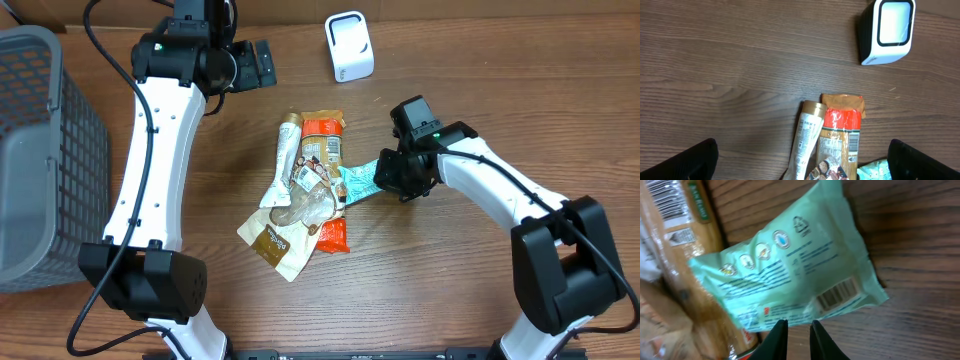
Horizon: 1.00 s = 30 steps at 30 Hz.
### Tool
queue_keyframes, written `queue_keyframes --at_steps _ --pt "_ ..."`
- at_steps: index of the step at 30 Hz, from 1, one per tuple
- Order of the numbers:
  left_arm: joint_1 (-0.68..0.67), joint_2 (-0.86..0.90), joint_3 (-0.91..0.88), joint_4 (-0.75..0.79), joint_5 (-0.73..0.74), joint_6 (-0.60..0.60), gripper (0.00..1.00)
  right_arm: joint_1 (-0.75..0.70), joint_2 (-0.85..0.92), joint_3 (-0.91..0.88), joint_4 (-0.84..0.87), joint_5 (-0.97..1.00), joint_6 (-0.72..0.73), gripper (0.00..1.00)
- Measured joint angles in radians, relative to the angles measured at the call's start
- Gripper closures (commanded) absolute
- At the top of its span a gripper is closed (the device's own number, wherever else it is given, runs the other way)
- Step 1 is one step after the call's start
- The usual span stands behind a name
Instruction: Scan the item barcode
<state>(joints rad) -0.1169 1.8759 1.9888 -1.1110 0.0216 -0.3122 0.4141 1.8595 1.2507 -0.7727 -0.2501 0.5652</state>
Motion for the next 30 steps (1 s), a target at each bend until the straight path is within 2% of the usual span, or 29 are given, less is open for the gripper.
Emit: queue_keyframes --at_steps 13,16,22,30 --pt "0.0 0.0 0.0 0.0 0.0 0.0 0.01 0.0 0.077 0.002 0.078 0.044 0.008 0.86" --pt "0.0 0.0 0.0 0.0 0.0 0.0 0.01 0.0 0.078 0.002 0.078 0.044 0.009 0.76" --pt "0.0 0.0 0.0 0.0 0.0 0.0 0.0 0.001 0.092 0.013 0.082 0.035 0.013 0.46" --pt "0.0 0.0 0.0 0.0 0.0 0.0 0.0 0.006 0.094 0.02 0.079 -0.013 -0.019 0.25"
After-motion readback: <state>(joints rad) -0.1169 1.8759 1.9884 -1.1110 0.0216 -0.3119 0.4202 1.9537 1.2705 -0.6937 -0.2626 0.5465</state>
